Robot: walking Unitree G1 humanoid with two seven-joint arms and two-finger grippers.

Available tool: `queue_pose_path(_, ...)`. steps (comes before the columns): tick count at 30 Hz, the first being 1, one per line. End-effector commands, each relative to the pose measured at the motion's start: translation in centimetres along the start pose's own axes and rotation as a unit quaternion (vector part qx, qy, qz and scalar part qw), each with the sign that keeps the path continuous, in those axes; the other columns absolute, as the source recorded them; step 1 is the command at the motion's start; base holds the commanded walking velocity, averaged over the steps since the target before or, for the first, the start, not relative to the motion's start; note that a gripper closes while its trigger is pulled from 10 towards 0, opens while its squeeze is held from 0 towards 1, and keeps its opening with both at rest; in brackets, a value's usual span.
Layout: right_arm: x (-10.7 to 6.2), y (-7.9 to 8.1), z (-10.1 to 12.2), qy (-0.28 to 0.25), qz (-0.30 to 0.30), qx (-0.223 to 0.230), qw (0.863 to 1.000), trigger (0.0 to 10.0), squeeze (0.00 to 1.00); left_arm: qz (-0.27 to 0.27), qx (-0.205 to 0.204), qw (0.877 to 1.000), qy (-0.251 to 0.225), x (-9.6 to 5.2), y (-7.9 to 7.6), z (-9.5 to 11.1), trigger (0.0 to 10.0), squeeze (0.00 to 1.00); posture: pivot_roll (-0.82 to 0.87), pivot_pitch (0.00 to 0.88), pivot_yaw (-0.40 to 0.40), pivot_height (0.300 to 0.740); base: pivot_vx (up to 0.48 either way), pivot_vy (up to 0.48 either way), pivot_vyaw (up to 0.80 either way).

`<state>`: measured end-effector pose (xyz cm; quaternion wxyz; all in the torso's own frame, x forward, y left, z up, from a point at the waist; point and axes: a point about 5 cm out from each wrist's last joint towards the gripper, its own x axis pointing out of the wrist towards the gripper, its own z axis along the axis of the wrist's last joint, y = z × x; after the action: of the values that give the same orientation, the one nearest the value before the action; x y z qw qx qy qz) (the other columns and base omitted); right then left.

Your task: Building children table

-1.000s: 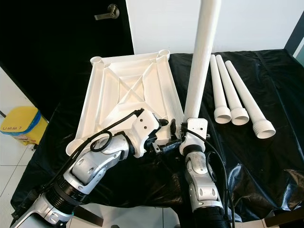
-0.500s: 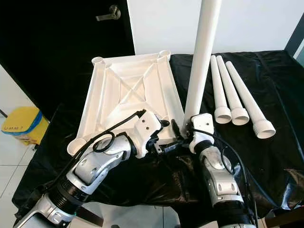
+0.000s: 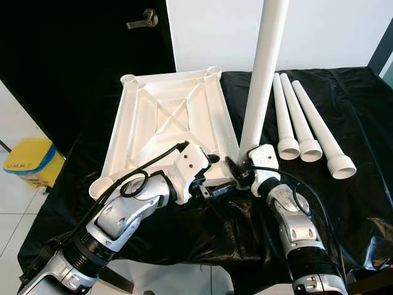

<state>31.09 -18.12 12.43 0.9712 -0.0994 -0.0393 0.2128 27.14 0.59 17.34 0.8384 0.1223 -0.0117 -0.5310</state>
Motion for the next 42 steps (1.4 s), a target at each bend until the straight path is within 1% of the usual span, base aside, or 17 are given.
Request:
queue_pose_path(1, -0.2, 0.1, -0.9, 0.016, 0.005, 0.009, 1.000, 0.0, 0.00, -0.027, 0.010, 1.000, 0.005, -0.2, -0.1, -0.2, 10.0, 0.00, -0.25, 0.000, 0.043, 0.740, 0.000, 0.000, 0.00)
queue_pose_path(6, -0.3, 0.0, -1.3, 0.023, 0.004, 0.011, 1.000, 0.0, 0.00, -0.026, 0.012, 1.000, 0.005, -0.3, 0.0, -0.1, 10.0, 0.00, -0.24, 0.000, 0.041, 0.740, 0.000, 0.000, 0.00)
queue_pose_path(7, -0.4, 0.0, -1.5, 0.026, 0.001, 0.012, 1.000, 4.8, 0.00, -0.024, 0.011, 1.000, 0.005, -0.3, 0.0, -0.2, 10.0, 0.00, -0.24, 0.000, 0.039, 0.740, 0.000, 0.000, 0.00)
queue_pose_path(8, -0.4, 0.1, -1.7, 0.029, -0.002, 0.016, 0.999, 10.0, 0.00, -0.021, 0.010, 1.000, 0.006, -0.4, 0.0, -0.2, 10.0, 0.00, -0.23, 0.000, 0.037, 0.740, 0.000, 0.000, 0.00)
queue_pose_path(14, -0.3, 0.7, -2.1, 0.041, -0.031, 0.024, 0.998, 10.0, 0.00, -0.019, 0.009, 1.000, 0.009, -0.6, -0.1, -0.3, 10.0, 0.00, -0.23, 0.000, 0.037, 0.740, 0.000, 0.000, 0.00)
queue_pose_path(17, -0.3, 1.4, -2.3, 0.046, -0.067, 0.037, 0.996, 10.0, 0.00, -0.019, 0.008, 1.000, 0.010, -0.7, -0.1, -0.4, 10.0, 0.00, -0.24, 0.000, 0.042, 0.740, 0.000, 0.000, 0.00)
queue_pose_path(21, -0.2, 2.2, -2.2, 0.043, -0.086, 0.056, 0.994, 10.0, 0.00, -0.019, 0.008, 1.000, 0.011, -0.7, -0.1, -0.4, 10.0, 0.00, -0.24, 0.000, 0.044, 0.740, 0.000, 0.000, 0.00)
queue_pose_path(23, -0.2, 2.6, -2.5, 0.054, -0.131, 0.075, 0.987, 10.0, 0.00, -0.017, 0.009, 1.000, 0.011, -0.7, 0.0, -0.4, 10.0, 0.00, -0.24, 0.000, 0.046, 0.740, 0.000, 0.000, 0.00)
queue_pose_path(24, -0.2, 2.6, -2.5, 0.054, -0.131, 0.075, 0.987, 10.0, 0.00, -0.017, 0.009, 1.000, 0.011, -0.7, 0.0, -0.4, 10.0, 0.00, -0.24, 0.000, 0.046, 0.740, 0.000, 0.000, 0.00)
queue_pose_path(26, -0.4, 2.9, -2.8, 0.071, -0.180, 0.082, 0.978, 10.0, 0.00, -0.014, 0.011, 1.000, 0.011, -0.7, 0.1, -0.3, 10.0, 0.00, -0.24, 0.005, 0.045, 0.740, 0.000, 0.000, 0.00)
queue_pose_path(29, -0.5, 3.1, -3.1, 0.080, -0.209, 0.083, 0.971, 10.0, 0.00, -0.013, 0.011, 1.000, 0.012, -0.7, 0.1, -0.4, 10.0, 0.00, -0.23, 0.012, 0.044, 0.740, 0.000, 0.000, 0.00)
queue_pose_path(31, -0.7, 3.2, -3.4, 0.094, -0.264, 0.086, 0.956, 10.0, 0.00, -0.009, 0.011, 1.000, 0.013, -0.7, 0.2, -0.4, 10.0, 0.00, -0.23, 0.017, 0.042, 0.740, 0.000, 0.000, 0.00)
queue_pose_path(32, -0.7, 3.2, -3.4, 0.094, -0.264, 0.086, 0.956, 10.0, 0.00, -0.009, 0.011, 1.000, 0.013, -0.7, 0.2, -0.4, 10.0, 0.00, -0.23, 0.017, 0.042, 0.740, 0.000, 0.000, 0.00)
queue_pose_path(34, -0.8, 3.6, -3.4, 0.097, -0.307, 0.097, 0.942, 10.0, 0.00, 0.003, 0.017, 1.000, 0.012, -0.7, 0.4, -0.3, 10.0, 0.00, -0.22, 0.021, 0.040, 0.740, 0.000, 0.000, 0.00)
queue_pose_path(36, -0.7, 4.0, -3.3, 0.095, -0.308, 0.103, 0.941, 10.0, 0.00, 0.008, 0.018, 1.000, 0.011, -0.6, 0.5, -0.3, 10.0, 0.00, -0.22, 0.022, 0.040, 0.740, 0.000, 0.000, 0.00)
queue_pose_path(37, -0.4, 4.5, -3.0, 0.088, -0.298, 0.109, 0.944, 10.0, 0.00, 0.012, 0.020, 1.000, 0.012, -0.7, 0.6, -0.3, 10.0, 0.00, -0.23, 0.021, 0.043, 0.740, 0.000, 0.000, 0.00)
queue_pose_path(42, 0.0, 4.9, -2.2, 0.073, -0.283, 0.115, 0.949, 10.0, 0.00, 0.023, 0.029, 0.999, 0.014, -0.6, 0.8, -0.4, 10.0, 0.00, -0.22, 0.019, 0.038, 0.740, 0.000, 0.000, 0.00)
